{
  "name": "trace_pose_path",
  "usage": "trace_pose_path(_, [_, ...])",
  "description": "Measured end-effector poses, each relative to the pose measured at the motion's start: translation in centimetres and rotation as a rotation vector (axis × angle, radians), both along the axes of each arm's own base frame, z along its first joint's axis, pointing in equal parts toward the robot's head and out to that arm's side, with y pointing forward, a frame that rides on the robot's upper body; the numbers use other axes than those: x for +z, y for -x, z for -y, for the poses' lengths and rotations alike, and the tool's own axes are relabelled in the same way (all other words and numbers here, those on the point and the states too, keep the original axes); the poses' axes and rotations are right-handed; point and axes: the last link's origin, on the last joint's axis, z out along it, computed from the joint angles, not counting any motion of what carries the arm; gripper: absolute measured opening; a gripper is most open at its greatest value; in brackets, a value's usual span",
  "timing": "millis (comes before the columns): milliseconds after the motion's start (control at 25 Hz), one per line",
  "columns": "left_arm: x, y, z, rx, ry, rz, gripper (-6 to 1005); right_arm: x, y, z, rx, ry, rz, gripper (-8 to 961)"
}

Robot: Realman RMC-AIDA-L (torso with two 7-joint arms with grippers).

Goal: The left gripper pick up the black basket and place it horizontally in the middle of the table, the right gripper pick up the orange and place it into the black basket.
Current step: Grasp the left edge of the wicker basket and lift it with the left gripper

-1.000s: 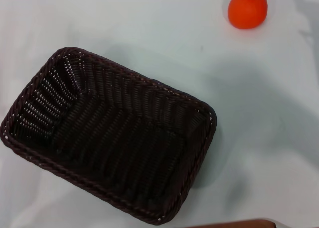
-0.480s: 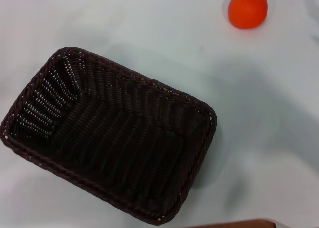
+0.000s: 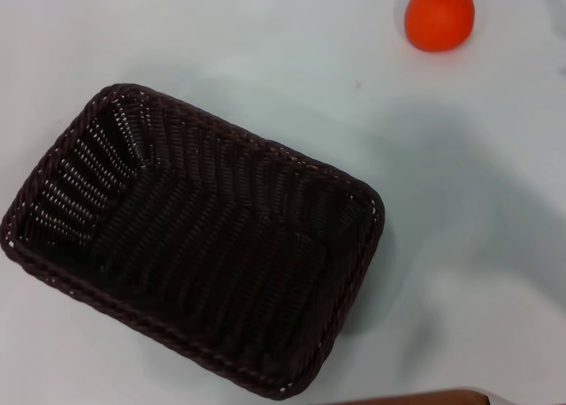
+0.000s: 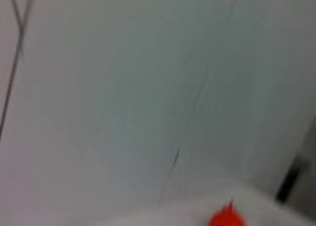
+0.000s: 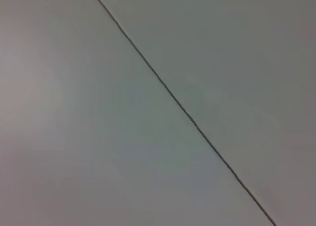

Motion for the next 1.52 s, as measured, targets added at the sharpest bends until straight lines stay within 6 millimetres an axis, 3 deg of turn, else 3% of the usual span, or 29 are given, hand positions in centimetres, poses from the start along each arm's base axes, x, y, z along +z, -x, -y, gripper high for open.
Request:
trace_pose_path(200, [0.5, -2.6, -1.2, 0.109, 0.077, -0.237, 795, -0.1, -0.1, 0.1, -0.005, 0.000, -0.017, 928])
trace_pose_path(440, [-2.7, -4.3, -2.7, 0.202, 0.221, -0.405, 850, -0.3, -0.6, 0.2, -0.024, -0.004, -0.071, 928])
trace_pose_path(720, [-6.7, -4.6, -3.5, 0.279, 0.330, -0.539, 854, -0.4, -0.2, -0.3, -0.014, -0.002, -0.080, 927])
trace_pose_path(1080, [-9.6, -5.1, -5.0, 0.290, 0.360, -0.648, 853, -0.6, -0.1, -1.4, -0.031, 0.016, -0.085, 927])
trace_pose_path(1520, [-13.3, -4.0, -6.8, 0.312, 0.440, -0.750, 850, -0.6, 0.0, -1.9, -0.036, 0.026, -0.085, 928])
